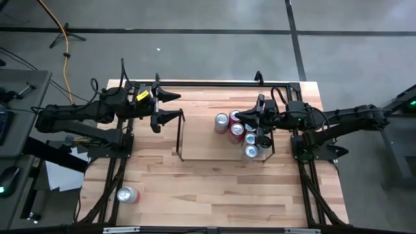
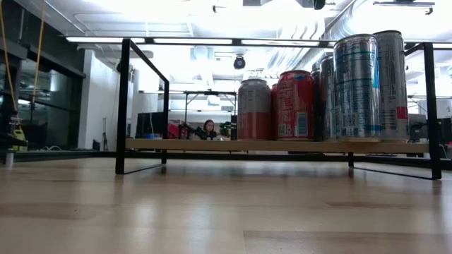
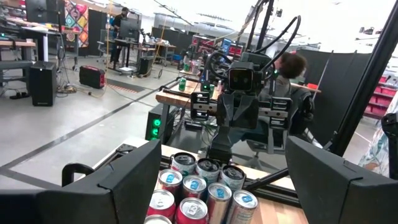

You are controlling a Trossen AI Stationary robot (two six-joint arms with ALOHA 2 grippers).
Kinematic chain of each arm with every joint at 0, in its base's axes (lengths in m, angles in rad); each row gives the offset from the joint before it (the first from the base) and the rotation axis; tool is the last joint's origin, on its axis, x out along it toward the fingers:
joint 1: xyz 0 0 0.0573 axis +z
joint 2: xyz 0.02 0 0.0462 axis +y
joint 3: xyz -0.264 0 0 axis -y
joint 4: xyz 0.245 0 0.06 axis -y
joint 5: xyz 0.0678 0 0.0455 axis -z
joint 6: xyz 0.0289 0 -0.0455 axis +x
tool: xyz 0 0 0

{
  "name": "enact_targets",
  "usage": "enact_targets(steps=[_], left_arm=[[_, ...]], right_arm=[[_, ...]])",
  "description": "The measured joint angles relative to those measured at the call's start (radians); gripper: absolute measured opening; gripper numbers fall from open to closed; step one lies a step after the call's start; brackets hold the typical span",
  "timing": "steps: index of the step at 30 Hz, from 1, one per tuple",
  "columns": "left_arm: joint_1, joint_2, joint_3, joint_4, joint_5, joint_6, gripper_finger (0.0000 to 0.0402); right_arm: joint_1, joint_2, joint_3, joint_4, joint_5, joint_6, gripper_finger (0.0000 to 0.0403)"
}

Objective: Place canned beverage on shelf
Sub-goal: Put the white pink soda can on the shelf aligned with the other white pink soda can

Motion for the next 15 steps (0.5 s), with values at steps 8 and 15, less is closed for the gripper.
enact_targets(steps=[8, 15], left_arm=[[0.000, 0.000, 0.000, 0.000, 0.000, -0.011, 0.0300], [0.000, 0.000, 0.000, 0.000, 0.000, -0.042, 0.0300]], right_arm=[[0.000, 0.000, 0.000, 0.000, -0.001, 0.000, 0.0000], [0.000, 0.000, 0.000, 0.000, -0.006, 0.000, 0.0000]])
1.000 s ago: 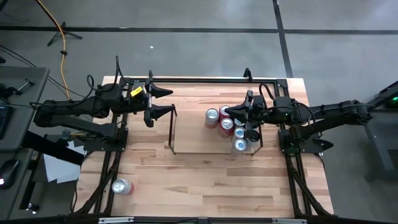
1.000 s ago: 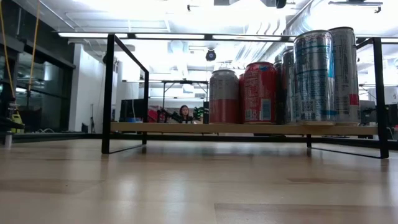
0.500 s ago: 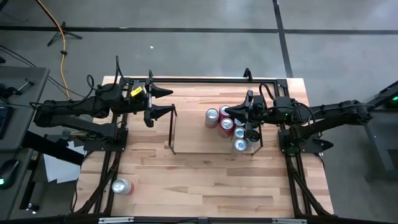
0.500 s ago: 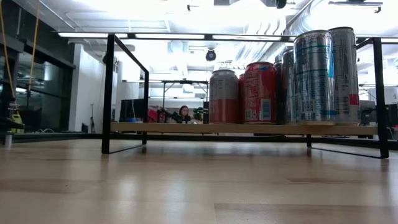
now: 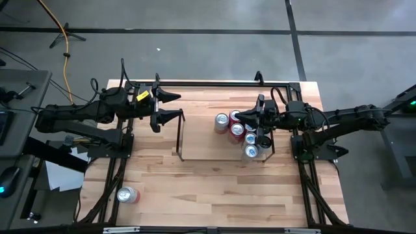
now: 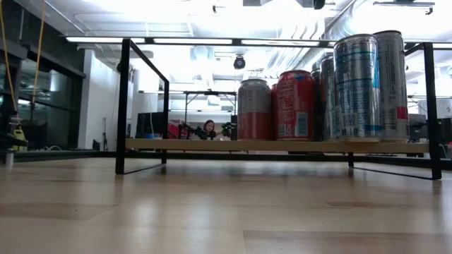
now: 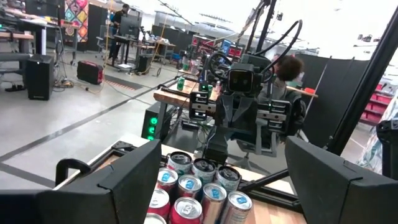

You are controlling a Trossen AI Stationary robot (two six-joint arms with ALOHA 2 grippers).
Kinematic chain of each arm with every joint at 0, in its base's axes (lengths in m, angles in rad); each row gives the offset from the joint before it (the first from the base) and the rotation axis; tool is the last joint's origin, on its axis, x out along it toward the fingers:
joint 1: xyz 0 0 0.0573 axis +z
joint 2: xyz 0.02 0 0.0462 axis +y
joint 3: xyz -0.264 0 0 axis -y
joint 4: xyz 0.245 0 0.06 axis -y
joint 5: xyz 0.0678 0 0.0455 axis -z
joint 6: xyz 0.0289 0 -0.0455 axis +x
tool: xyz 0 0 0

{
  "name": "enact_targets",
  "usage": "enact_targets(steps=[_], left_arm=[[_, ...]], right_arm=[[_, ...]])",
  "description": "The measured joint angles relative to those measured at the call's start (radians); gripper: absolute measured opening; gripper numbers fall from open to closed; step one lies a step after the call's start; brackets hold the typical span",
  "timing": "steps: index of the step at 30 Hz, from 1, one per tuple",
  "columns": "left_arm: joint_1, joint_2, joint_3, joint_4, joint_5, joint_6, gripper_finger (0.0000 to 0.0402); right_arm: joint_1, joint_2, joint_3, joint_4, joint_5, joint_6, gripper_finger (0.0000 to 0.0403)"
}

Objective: Place canned beverage on shelf
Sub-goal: Put the white pink soda can on the shelf aligned with the other white pink soda can

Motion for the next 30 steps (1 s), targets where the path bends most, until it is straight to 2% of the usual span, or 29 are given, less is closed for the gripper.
enact_targets(steps=[30], left_arm=[[0.000, 0.000, 0.000, -0.042, 0.000, -0.001, 0.0301]], right_arm=[[0.000, 0.000, 0.000, 0.000, 0.003, 0.000, 0.0000]])
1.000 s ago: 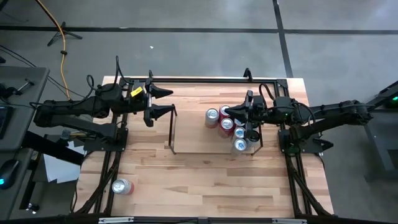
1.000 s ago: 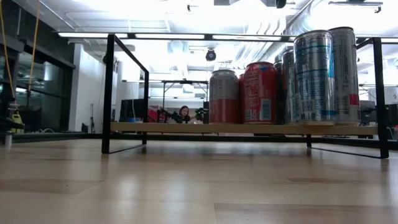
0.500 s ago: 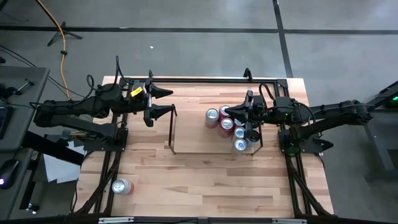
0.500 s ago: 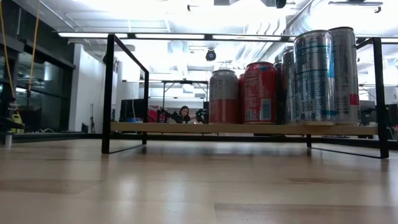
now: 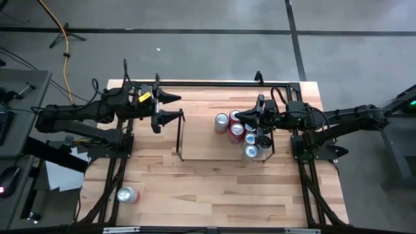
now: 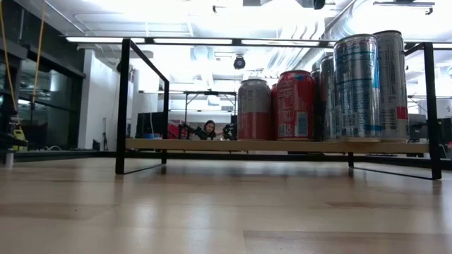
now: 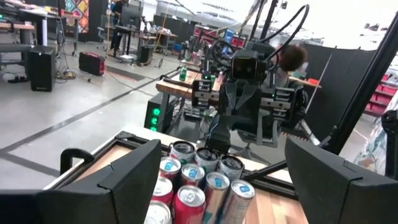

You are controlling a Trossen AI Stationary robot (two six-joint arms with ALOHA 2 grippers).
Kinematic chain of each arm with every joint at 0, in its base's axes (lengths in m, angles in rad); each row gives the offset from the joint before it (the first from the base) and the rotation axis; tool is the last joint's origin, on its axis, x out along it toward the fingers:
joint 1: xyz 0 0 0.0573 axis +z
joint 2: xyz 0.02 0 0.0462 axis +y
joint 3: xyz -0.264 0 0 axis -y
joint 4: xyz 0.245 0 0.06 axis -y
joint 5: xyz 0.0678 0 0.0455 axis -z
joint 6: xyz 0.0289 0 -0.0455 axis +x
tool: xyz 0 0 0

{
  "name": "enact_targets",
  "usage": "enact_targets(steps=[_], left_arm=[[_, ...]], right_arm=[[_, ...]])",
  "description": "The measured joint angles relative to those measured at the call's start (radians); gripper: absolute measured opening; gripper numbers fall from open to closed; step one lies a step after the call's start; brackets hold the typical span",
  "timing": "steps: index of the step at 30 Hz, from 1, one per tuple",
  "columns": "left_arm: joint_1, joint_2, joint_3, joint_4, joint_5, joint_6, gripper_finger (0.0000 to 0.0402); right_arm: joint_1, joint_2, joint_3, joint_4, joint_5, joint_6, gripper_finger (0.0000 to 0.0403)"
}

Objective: Place canned beverage on shelf
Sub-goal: Put the white pink soda can on the shelf aligned with the other white pink soda can

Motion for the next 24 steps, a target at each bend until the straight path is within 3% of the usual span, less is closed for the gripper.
enact_targets(steps=[6, 13, 19, 24], left_arm=[[0.000, 0.000, 0.000, -0.011, 0.000, -0.030, 0.0301], [0.000, 0.000, 0.000, -0.059, 0.034, -0.224, 0.0301], [-0.034, 0.000, 0.001, -0.327, 0.114, -0.460, 0.0301], [-0.147, 0.020, 0.001, -0.615, 0.250, -0.726, 0.0301]], right_arm=[[0.000, 0.000, 0.000, 0.000, 0.000, 0.000, 0.0000], [0.000, 0.000, 0.000, 0.000, 0.005, 0.000, 0.0000], [0.000, 0.000, 0.000, -0.030, 0.004, -0.007, 0.0000], [0.000, 0.000, 0.000, -0.065, 0.003, 0.000, 0.0000]])
